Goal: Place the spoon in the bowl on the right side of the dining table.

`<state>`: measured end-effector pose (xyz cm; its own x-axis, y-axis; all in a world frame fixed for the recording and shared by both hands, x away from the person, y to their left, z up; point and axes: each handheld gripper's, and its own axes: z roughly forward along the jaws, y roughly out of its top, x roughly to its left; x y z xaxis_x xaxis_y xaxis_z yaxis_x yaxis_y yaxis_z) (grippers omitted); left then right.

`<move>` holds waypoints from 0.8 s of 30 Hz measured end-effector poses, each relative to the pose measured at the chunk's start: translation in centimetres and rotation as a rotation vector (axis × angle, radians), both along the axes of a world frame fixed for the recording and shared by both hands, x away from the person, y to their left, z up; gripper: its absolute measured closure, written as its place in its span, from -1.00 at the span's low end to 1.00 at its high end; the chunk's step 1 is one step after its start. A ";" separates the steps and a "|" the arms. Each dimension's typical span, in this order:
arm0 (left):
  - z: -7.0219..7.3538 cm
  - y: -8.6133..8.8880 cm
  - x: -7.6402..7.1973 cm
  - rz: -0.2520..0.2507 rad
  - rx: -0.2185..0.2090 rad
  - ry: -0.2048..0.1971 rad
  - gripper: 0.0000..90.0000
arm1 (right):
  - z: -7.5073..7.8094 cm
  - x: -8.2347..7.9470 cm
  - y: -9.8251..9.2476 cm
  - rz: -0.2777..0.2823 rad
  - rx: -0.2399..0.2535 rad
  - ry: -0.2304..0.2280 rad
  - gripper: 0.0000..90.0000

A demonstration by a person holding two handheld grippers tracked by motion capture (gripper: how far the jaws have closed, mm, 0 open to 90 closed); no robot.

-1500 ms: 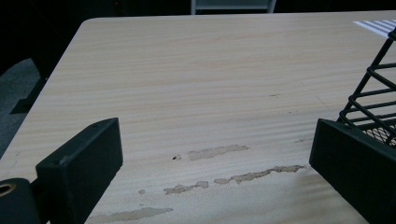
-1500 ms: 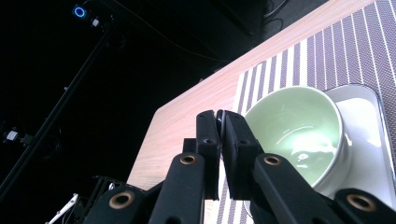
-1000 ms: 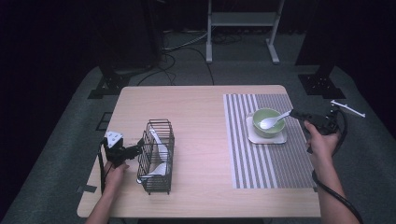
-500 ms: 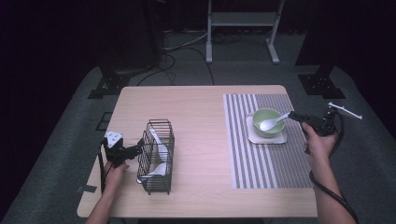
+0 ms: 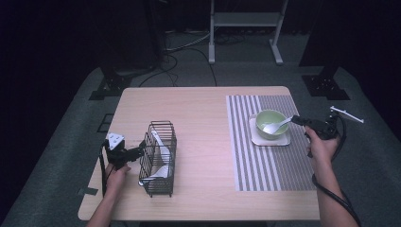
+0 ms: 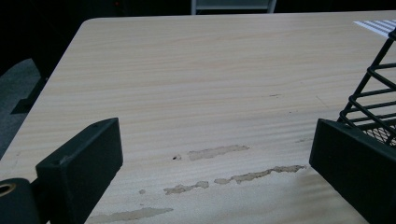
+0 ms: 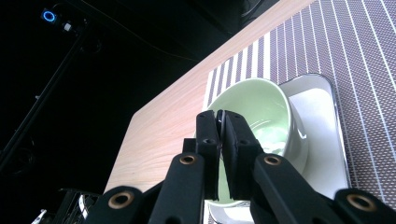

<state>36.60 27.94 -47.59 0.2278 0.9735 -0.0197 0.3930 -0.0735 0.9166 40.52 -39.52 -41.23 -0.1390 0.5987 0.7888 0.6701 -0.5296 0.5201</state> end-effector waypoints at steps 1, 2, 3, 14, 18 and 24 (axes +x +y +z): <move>0.0 0.0 0.0 0.000 0.000 0.000 -0.96 | 0.0 0.0 0.0 0.000 0.001 0.002 0.89; 0.0 0.0 0.0 0.000 0.000 0.000 -0.96 | -0.1 0.0 0.0 0.000 0.002 0.003 0.89; 0.0 0.0 0.0 0.000 0.000 0.000 -0.96 | -0.1 0.1 0.0 0.001 0.000 0.006 0.89; 0.0 0.0 0.0 0.002 -0.004 0.001 -0.96 | -1.3 0.3 -0.4 -0.010 -0.001 0.035 0.89; 0.0 0.0 0.0 0.001 -0.002 0.001 -0.96 | -1.5 0.4 -0.6 -0.008 0.006 0.034 0.88; 0.0 0.0 0.0 0.001 -0.004 0.001 -0.96 | -1.7 0.5 -0.7 -0.013 0.005 0.038 0.88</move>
